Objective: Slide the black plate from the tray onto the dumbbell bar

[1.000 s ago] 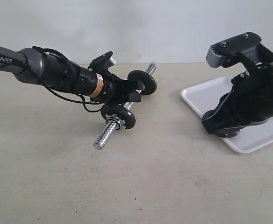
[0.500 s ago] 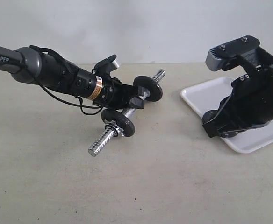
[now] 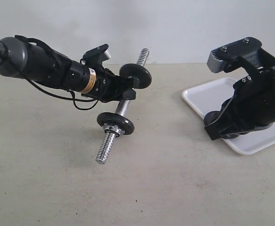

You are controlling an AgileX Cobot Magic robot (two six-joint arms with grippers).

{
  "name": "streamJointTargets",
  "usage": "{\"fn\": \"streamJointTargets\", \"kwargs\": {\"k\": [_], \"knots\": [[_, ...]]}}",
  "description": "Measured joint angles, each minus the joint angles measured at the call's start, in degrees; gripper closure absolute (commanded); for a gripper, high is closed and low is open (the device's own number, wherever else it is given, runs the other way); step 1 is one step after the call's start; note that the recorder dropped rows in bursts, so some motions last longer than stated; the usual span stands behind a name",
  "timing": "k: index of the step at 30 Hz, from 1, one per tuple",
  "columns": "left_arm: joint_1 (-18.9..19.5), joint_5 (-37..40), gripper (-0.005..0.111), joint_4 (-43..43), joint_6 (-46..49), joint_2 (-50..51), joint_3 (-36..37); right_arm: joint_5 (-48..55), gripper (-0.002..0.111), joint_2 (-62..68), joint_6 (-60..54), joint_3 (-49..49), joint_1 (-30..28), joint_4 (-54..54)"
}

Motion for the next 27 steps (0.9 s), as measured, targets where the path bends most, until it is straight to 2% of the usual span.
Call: {"fn": "streamJointTargets", "kwargs": {"k": [7, 19, 24, 27], "knots": [[0.00, 6.17, 0.102, -0.10, 1.15, -3.63, 5.64, 0.00, 0.109, 0.00, 0.09, 0.00, 0.00, 0.00], [0.00, 11.65, 0.102, -0.10, 3.66, -4.49, 10.16, 0.09, 0.109, 0.00, 0.09, 0.00, 0.00, 0.00], [0.00, 15.01, 0.102, -0.34, 8.16, -4.97, 10.94, 0.09, 0.109, 0.00, 0.09, 0.00, 0.00, 0.00], [0.00, 18.03, 0.102, -0.83, 15.15, -5.13, 11.84, 0.09, 0.109, 0.00, 0.09, 0.00, 0.00, 0.00]]}}
